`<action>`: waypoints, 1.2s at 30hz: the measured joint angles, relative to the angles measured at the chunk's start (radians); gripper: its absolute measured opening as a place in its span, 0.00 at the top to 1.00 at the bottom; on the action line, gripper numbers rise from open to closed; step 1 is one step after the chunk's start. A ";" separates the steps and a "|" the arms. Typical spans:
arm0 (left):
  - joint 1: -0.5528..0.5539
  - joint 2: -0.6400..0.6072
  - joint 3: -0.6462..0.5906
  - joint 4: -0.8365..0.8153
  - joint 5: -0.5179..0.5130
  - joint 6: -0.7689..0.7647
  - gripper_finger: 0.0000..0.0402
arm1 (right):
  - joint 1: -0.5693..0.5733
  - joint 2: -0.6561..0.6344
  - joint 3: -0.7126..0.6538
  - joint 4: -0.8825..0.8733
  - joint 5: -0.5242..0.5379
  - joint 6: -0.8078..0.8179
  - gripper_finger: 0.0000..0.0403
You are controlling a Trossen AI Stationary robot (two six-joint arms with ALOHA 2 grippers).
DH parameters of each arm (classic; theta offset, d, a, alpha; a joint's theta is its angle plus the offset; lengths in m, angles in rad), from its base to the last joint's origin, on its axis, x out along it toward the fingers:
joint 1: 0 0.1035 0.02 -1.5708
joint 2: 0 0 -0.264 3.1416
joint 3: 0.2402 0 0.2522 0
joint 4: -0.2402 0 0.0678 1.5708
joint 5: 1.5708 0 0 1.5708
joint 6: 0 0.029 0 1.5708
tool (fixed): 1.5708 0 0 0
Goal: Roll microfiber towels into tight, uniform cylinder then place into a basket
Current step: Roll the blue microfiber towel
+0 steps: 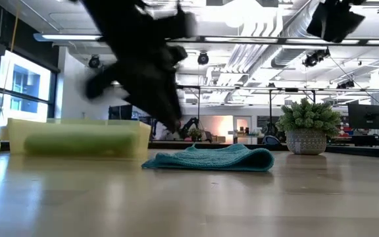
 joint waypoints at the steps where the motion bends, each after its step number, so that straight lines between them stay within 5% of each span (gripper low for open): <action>1: -0.004 -0.027 -0.002 -0.037 0.053 0.026 0.69 | 0.000 -0.009 0.000 0.000 0.020 0.004 0.41; 6: 0.010 -0.180 -0.044 -0.121 0.317 0.054 0.72 | 0.002 -0.003 0.000 -0.006 0.151 -0.035 0.41; 11: 0.044 -0.328 -0.213 0.049 0.416 0.047 0.75 | 0.002 0.057 -0.028 0.028 0.249 -0.144 0.41; 17: 0.045 -0.339 -0.393 0.299 0.404 0.174 0.74 | 0.000 0.182 -0.050 0.099 0.308 -0.334 0.41; 27: 0.025 -0.187 -0.369 0.343 0.448 0.217 0.59 | 0.000 0.387 -0.047 0.287 0.254 -0.359 0.41; 36: 0.004 -0.063 -0.334 0.374 0.237 0.563 0.53 | 0.000 0.491 -0.030 0.382 0.243 -0.438 0.41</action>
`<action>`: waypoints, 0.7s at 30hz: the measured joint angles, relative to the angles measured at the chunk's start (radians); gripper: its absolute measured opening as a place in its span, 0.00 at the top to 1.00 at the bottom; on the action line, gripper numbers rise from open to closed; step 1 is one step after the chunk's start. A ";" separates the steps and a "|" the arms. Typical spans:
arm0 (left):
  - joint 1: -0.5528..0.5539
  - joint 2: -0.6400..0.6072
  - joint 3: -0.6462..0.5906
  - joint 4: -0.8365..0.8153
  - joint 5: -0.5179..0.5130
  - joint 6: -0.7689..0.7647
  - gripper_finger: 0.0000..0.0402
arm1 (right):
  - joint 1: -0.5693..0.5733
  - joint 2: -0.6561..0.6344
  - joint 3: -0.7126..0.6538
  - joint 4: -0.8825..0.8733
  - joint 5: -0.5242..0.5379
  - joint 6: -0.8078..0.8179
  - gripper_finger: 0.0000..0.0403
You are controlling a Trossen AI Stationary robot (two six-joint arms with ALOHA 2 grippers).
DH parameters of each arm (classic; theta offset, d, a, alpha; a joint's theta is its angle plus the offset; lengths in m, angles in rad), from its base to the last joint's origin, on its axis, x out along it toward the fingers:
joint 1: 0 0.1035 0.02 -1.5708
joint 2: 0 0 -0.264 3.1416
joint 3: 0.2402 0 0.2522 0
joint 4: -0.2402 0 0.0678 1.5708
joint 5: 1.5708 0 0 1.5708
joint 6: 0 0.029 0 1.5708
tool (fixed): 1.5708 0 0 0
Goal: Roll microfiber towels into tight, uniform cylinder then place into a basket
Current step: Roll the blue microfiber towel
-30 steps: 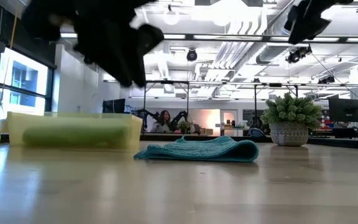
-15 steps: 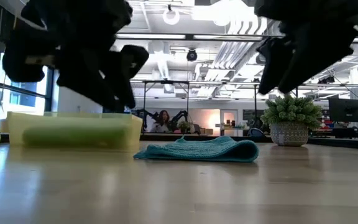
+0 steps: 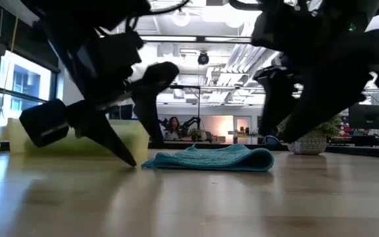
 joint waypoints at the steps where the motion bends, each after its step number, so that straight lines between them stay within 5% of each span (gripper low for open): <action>1: -0.001 0.000 0.000 0.001 -0.030 0.021 0.53 | 0.000 0.011 0.003 0.022 -0.007 -0.014 0.41; 6: -0.007 0.023 0.023 -0.005 -0.113 0.087 0.53 | -0.002 0.024 0.005 0.005 -0.013 -0.038 0.41; 21: 0.020 0.050 0.030 0.022 0.028 0.044 0.53 | -0.006 0.106 0.006 0.040 0.022 -0.081 0.41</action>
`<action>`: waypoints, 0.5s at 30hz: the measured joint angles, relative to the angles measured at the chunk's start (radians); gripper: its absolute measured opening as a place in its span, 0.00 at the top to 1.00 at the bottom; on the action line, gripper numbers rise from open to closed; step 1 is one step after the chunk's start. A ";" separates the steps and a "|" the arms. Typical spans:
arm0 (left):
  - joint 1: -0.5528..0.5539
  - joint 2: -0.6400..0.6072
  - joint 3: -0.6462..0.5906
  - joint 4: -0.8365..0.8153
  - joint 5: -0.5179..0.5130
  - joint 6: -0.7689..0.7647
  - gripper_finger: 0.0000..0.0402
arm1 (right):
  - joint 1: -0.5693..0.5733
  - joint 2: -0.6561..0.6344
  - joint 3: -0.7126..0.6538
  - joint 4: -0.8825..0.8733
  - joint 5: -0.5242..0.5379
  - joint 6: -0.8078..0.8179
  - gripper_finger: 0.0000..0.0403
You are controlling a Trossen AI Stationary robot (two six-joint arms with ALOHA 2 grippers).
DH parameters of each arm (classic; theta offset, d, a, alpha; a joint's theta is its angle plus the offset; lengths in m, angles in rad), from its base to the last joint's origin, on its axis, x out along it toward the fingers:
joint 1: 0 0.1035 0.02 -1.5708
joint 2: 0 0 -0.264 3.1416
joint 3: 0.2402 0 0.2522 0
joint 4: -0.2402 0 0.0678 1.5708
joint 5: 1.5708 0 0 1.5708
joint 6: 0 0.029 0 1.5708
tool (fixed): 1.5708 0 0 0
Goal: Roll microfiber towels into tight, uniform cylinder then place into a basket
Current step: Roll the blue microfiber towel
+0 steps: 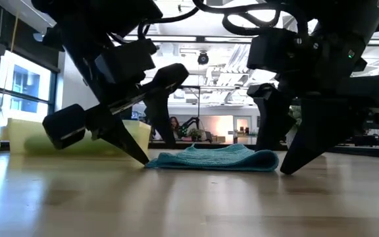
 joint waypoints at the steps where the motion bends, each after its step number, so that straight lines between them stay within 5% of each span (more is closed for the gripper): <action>1: 0.000 0.000 0.000 0.000 0.004 -0.016 0.53 | 0.000 0.000 0.000 0.001 0.000 0.000 0.41; 6: 0.021 0.002 -0.001 0.004 0.064 -0.143 0.56 | 0.001 0.002 0.000 0.000 0.001 0.052 0.46; 15: 0.063 0.005 -0.003 0.021 0.218 -0.388 0.66 | -0.003 0.004 -0.001 -0.019 -0.025 0.227 0.70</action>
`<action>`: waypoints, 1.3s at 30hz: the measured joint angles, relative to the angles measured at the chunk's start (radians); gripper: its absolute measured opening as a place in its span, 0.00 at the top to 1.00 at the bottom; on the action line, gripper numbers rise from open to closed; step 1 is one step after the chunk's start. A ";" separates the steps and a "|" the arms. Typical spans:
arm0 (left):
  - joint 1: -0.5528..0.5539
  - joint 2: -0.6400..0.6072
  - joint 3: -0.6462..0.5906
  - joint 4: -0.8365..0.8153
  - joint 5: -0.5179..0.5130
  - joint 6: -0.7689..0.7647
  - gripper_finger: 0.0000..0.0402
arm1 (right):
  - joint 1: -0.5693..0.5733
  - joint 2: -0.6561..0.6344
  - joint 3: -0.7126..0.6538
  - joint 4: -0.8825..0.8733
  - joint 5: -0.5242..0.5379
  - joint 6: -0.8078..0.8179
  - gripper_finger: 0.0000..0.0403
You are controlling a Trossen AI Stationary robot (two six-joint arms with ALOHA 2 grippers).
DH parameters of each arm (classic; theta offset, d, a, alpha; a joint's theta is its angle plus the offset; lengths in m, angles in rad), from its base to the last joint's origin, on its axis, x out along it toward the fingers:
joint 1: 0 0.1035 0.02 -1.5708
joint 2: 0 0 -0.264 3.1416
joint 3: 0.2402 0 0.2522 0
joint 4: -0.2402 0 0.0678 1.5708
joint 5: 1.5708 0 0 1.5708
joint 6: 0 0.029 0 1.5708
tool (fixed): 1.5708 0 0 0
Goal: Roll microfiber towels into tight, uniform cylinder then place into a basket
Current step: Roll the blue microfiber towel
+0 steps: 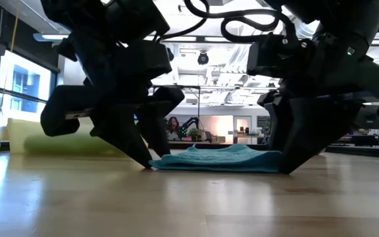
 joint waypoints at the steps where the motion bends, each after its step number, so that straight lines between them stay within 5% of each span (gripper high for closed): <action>1: 0.003 0.000 0.000 0.002 0.007 -0.015 0.68 | 0.001 0.000 0.000 -0.002 0.000 0.008 0.72; 12: 0.002 0.003 -0.002 0.040 0.029 -0.189 0.98 | 0.010 0.000 -0.001 -0.009 0.016 0.069 0.98; 25: 0.002 -0.033 -0.003 0.026 0.056 -0.383 1.00 | -0.039 -0.094 -0.005 -0.026 -0.130 0.105 1.00; 32: 0.001 -0.041 -0.002 0.034 0.112 -0.503 1.00 | -0.116 -0.091 -0.004 0.006 -0.258 0.302 1.00; 39: -0.004 -0.048 -0.002 0.027 0.119 -0.588 1.00 | -0.158 -0.091 -0.004 0.000 -0.277 0.435 1.00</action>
